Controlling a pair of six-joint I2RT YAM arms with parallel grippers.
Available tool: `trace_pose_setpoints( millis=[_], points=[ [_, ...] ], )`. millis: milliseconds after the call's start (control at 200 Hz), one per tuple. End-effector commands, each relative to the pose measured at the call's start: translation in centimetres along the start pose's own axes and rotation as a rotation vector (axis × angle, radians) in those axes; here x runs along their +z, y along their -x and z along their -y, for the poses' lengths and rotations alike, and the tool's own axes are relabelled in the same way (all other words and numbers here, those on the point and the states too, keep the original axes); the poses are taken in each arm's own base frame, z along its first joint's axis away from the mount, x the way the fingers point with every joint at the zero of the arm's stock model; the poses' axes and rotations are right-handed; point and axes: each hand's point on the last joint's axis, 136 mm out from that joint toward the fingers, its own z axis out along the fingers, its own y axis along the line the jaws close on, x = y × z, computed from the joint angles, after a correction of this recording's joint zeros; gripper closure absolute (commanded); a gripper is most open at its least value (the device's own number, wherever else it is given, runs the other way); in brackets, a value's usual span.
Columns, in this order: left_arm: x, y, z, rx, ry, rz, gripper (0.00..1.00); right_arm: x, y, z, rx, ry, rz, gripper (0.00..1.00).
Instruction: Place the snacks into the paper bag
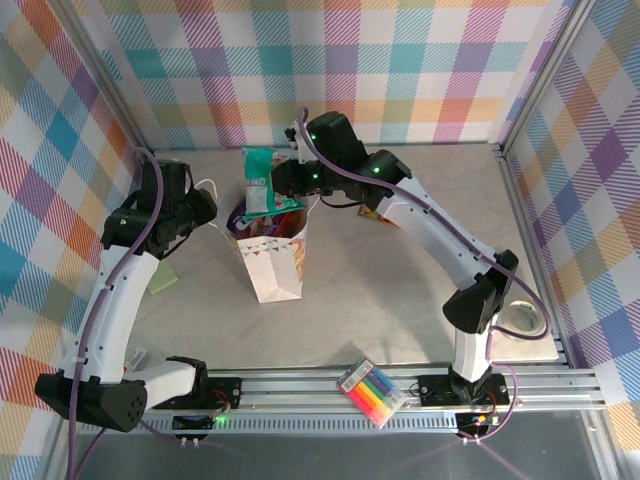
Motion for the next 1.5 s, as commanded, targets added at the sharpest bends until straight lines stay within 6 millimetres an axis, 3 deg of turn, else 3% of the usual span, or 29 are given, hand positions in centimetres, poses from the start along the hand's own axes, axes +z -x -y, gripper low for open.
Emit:
trace_pose_setpoints(
  millis=[0,195,290,395,550,700,950,1090,1160,1495],
  points=[
    [-0.4,0.8,-0.2,0.006,0.008,0.020,0.66,-0.3,0.5,-0.7,-0.019,0.013,0.018,0.82],
    [-0.3,0.9,-0.1,0.005,0.003,0.020,0.66,0.2,-0.6,0.0,0.003,-0.002,-0.015,0.80],
    [-0.2,0.8,0.0,0.005,0.000,0.015,0.66,0.3,-1.0,0.4,0.020,-0.018,-0.032,0.47],
    [-0.2,0.8,0.0,0.005,-0.001,0.012,0.66,0.0,-1.2,0.5,0.015,-0.032,-0.041,0.32],
    [-0.1,0.9,0.2,0.003,-0.006,0.011,0.66,-2.2,-0.3,1.0,-0.033,-0.099,0.009,0.32],
    [0.0,1.0,0.4,-0.003,-0.016,0.012,0.66,-4.1,0.2,0.7,-0.075,-0.109,0.049,0.42],
    [-0.1,1.1,0.7,-0.010,-0.028,0.009,0.66,-1.5,-1.9,0.4,-0.024,-0.037,-0.058,0.50],
    [-0.4,1.3,0.7,-0.009,-0.027,0.016,0.66,-1.1,-2.0,1.5,-0.023,-0.087,-0.057,0.44],
    [-0.4,1.3,0.7,-0.009,-0.029,0.017,0.66,-1.1,-2.0,2.0,-0.026,-0.114,-0.052,0.37],
    [-0.2,1.0,0.5,0.003,-0.018,0.005,0.66,0.7,-2.9,4.6,-0.037,-0.227,-0.104,0.34]
  ],
)
